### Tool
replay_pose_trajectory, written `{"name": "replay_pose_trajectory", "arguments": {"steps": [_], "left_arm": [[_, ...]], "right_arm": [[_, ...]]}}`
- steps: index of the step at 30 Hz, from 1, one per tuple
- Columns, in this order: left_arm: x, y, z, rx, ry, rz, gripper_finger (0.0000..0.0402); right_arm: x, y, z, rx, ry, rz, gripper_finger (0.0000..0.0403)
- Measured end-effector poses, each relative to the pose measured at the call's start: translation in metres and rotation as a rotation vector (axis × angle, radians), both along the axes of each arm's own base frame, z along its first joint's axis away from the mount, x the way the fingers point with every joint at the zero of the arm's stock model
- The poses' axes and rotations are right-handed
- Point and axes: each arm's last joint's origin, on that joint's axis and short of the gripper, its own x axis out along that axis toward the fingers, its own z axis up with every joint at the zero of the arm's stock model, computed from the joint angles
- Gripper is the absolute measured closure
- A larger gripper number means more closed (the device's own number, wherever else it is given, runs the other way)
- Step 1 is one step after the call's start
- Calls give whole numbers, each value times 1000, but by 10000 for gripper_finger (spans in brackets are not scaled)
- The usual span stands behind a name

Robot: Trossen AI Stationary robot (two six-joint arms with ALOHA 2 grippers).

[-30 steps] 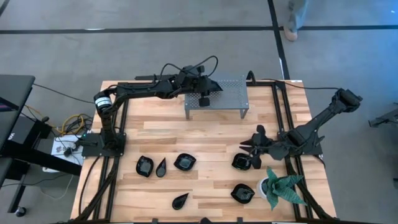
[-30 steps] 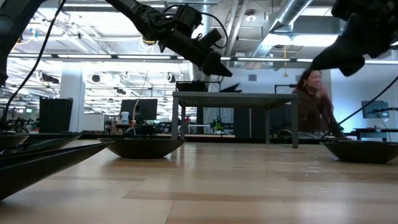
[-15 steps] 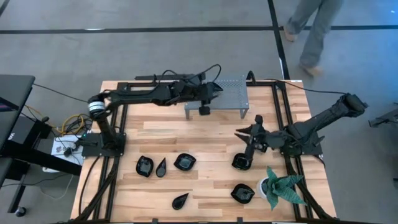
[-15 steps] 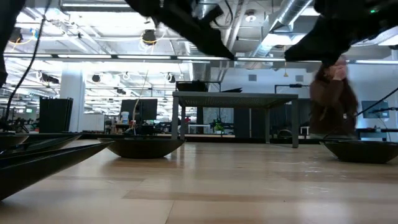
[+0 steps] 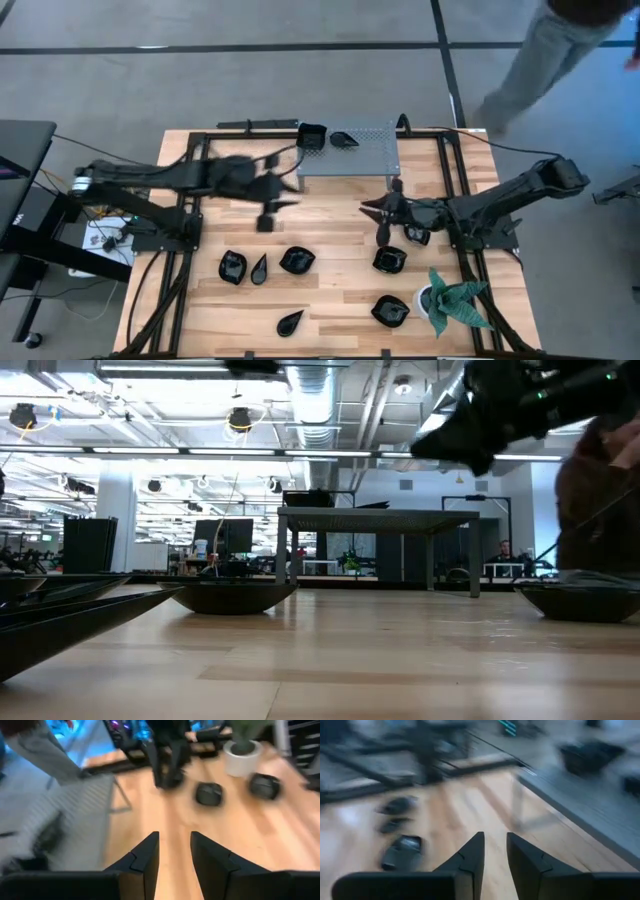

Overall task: Pick & Place Mini shaped plates
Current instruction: Stack the drop-shaped plate on top of the drop-shaped plate on the shelf

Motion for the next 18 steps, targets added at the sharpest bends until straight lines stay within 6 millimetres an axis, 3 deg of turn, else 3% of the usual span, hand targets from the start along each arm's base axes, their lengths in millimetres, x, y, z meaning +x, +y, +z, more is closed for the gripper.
{"name": "replay_pose_trajectory", "arguments": {"steps": [5, 9, 18], "left_arm": [[-48, -17, -37, -129, 36, -22, 289], [-74, -24, -67, -185, 61, -48, 289], [-90, -33, -124, -381, 123, 12, 289]], "right_arm": [[28, 11, 7, -66, -55, 180, 326], [63, 21, 14, -79, -23, 285, 321], [156, 61, 15, -87, 205, 512, 271]]}}
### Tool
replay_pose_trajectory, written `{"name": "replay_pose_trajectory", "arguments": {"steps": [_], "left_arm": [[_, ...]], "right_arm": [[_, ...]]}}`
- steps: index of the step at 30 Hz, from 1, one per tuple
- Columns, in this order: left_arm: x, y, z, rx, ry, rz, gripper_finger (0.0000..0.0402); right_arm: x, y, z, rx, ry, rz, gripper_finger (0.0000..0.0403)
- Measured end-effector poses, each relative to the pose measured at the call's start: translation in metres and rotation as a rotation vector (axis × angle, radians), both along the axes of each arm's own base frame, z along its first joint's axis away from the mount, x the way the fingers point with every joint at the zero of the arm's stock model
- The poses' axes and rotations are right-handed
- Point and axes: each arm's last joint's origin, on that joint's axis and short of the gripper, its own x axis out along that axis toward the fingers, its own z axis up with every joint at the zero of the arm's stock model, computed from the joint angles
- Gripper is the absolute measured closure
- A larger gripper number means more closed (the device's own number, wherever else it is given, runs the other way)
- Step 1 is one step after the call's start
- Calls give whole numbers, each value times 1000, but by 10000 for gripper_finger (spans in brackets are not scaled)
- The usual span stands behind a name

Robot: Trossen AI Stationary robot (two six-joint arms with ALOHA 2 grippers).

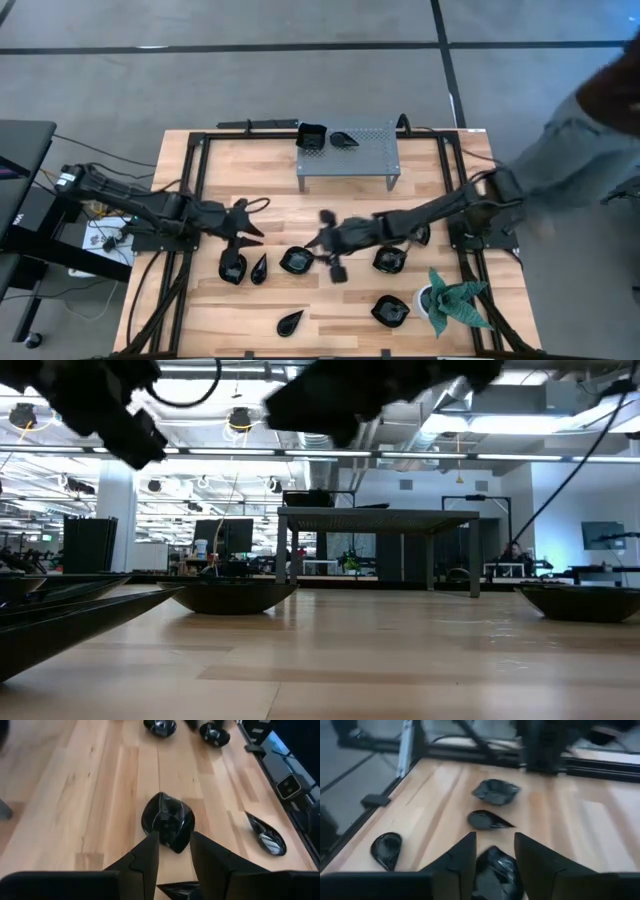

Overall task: Pick & Place Mini shaped plates
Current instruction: Stack the drop-shaped plate on top of the drop-shaped plate on the shelf

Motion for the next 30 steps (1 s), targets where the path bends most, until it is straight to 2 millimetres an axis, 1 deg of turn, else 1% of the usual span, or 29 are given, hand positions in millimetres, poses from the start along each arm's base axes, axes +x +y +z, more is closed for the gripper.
{"name": "replay_pose_trajectory", "arguments": {"steps": [3, 6, 10, 12, 15, 17, 19, 22, 25, 30], "left_arm": [[-1, 1, -11, 2, 31, 7, 289], [-2, 1, -17, 4, 35, 12, 289], [-2, 1, -20, 4, 25, 22, 289], [-2, 2, -21, 5, 19, 26, 289], [-2, 2, -21, 5, 13, 28, 289], [-1, 1, -20, 4, 8, 28, 289], [-1, 1, -21, 3, 6, 28, 289], [-1, 1, -21, 4, 6, 28, 289], [-1, 1, -21, 3, 6, 29, 289], [0, 1, -20, 1, 2, 29, 289]], "right_arm": [[23, 18, -2, -5, 54, 89, 254], [39, 36, -5, 13, 114, 175, 240], [58, 56, -6, 132, 170, 198, 232], [62, 64, -14, 166, 245, 190, 232], [69, 75, -31, 185, 308, 189, 236], [73, 84, -39, 195, 314, 206, 240], [74, 91, -46, 198, 334, 227, 245], [77, 97, -58, 233, 365, 210, 251], [79, 96, -66, 274, 394, 177, 256], [80, 91, -81, 271, 453, 144, 264]]}}
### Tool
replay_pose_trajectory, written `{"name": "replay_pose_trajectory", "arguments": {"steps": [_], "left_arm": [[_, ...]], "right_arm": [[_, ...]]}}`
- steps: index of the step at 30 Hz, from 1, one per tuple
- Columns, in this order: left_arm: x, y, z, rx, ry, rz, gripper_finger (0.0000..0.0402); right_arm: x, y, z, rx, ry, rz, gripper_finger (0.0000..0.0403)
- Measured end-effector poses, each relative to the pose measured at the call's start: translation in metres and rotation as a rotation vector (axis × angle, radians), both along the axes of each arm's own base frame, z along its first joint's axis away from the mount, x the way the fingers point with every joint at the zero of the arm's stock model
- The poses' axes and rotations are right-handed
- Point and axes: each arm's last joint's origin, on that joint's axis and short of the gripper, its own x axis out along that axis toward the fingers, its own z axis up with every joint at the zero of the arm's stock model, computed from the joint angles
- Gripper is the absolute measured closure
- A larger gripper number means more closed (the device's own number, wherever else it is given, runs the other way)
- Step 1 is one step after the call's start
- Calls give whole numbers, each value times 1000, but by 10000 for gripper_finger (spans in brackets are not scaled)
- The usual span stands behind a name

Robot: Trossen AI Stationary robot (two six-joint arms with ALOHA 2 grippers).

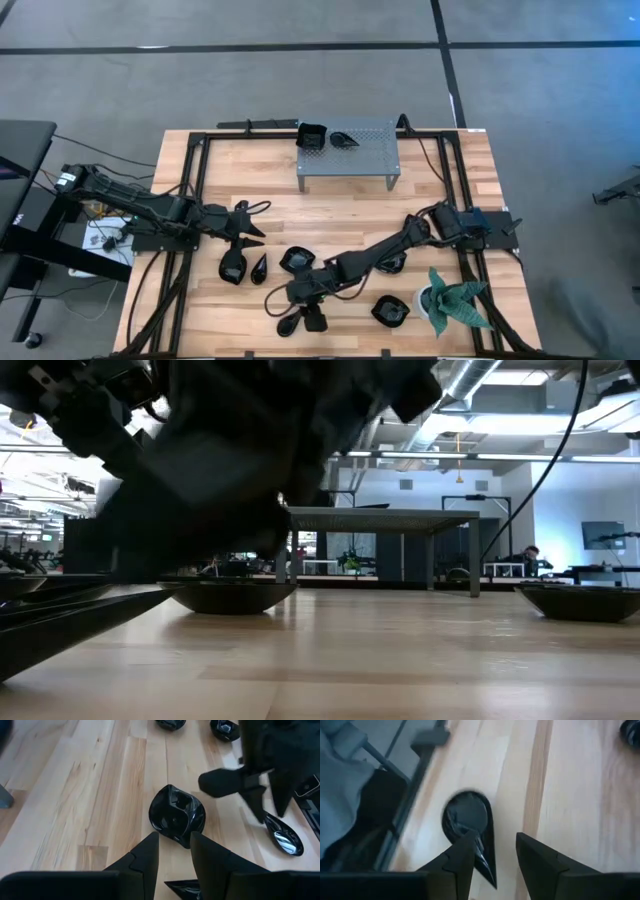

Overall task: Pick & Place Mini shaped plates
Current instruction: Stack the drop-shaped plate on top of the drop-shaped plate on the shelf

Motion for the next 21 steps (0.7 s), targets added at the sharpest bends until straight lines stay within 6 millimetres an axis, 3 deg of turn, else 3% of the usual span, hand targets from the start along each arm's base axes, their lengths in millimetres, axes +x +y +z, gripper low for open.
{"name": "replay_pose_trajectory", "arguments": {"steps": [21], "left_arm": [[1, 0, 1, -4, -10, 0, 289]], "right_arm": [[-4, 0, -5, -6, 58, -17, 276]]}}
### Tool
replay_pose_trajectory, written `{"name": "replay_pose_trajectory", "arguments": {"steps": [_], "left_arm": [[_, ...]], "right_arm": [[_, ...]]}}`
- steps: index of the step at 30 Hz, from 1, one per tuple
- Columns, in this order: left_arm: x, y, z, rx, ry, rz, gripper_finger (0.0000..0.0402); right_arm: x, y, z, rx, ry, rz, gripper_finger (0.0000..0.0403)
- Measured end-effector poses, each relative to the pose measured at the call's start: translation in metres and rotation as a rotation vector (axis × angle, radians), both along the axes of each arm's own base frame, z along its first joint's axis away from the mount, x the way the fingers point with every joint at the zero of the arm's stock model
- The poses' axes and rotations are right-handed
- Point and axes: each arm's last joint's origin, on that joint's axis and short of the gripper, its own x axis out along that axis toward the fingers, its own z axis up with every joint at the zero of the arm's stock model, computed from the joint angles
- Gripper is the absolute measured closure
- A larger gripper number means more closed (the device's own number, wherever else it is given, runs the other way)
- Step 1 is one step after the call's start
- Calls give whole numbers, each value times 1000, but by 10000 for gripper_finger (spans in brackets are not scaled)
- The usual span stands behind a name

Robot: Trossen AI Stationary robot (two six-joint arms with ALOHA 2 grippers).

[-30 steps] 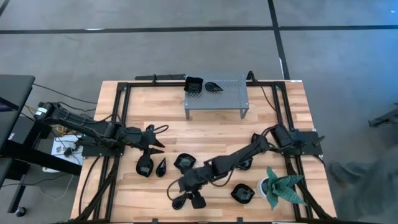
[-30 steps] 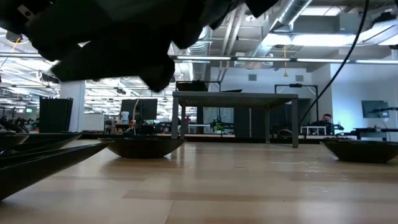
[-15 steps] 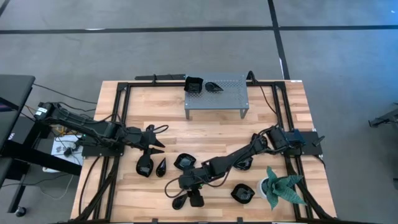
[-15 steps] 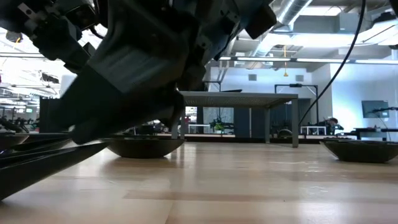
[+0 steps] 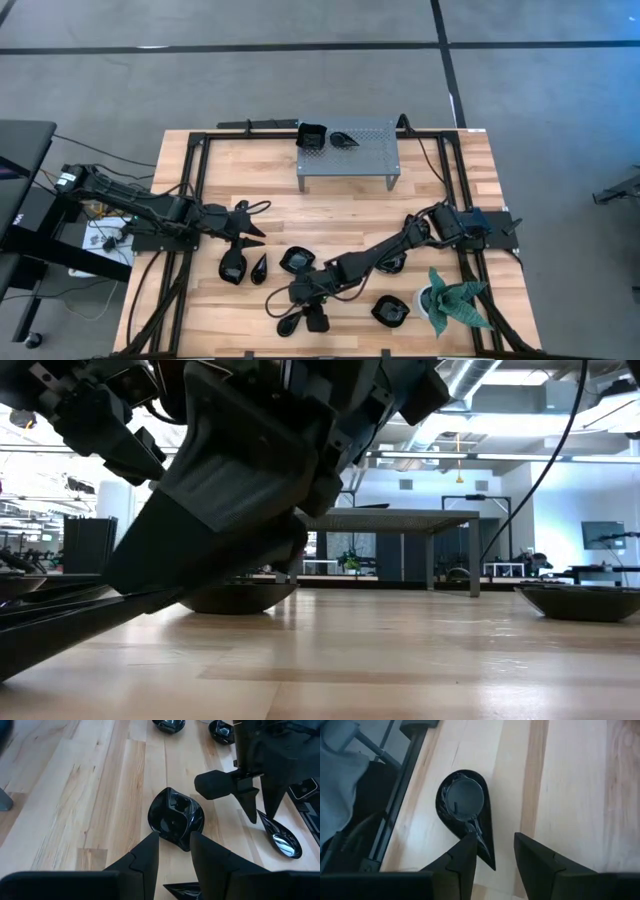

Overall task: Pick & Place Mini shaped plates
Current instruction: Stack the drop-shaped plate on top of the drop-shaped plate on the shelf

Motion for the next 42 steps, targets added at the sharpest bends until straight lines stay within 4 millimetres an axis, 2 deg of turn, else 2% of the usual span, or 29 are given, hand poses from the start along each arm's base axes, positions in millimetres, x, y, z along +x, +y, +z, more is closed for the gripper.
{"name": "replay_pose_trajectory", "arguments": {"steps": [6, 15, 26, 31, 33, 38, 42], "left_arm": [[0, 0, 0, 0, 0, 0, 289], [0, 0, 0, 0, -1, 0, 289], [0, 0, 0, 0, -1, 0, 289], [0, 0, 1, 2, -9, 6, 289], [1, 0, 1, 1, -11, 6, 289], [2, 0, 2, -1, -18, 6, 289], [2, 0, 1, -1, -19, 6, 289]], "right_arm": [[-1, 0, -1, -3, 12, 2, 299], [-2, 1, -1, 37, 32, 46, 392], [-1, -1, 6, 96, 60, 0, 399], [-2, -10, 37, 87, 72, -15, 400], [-9, -19, 52, 68, 110, -27, 401], [-35, -45, 115, -76, 45, -71, 402], [-72, -76, 168, -268, 39, -229, 402]]}}
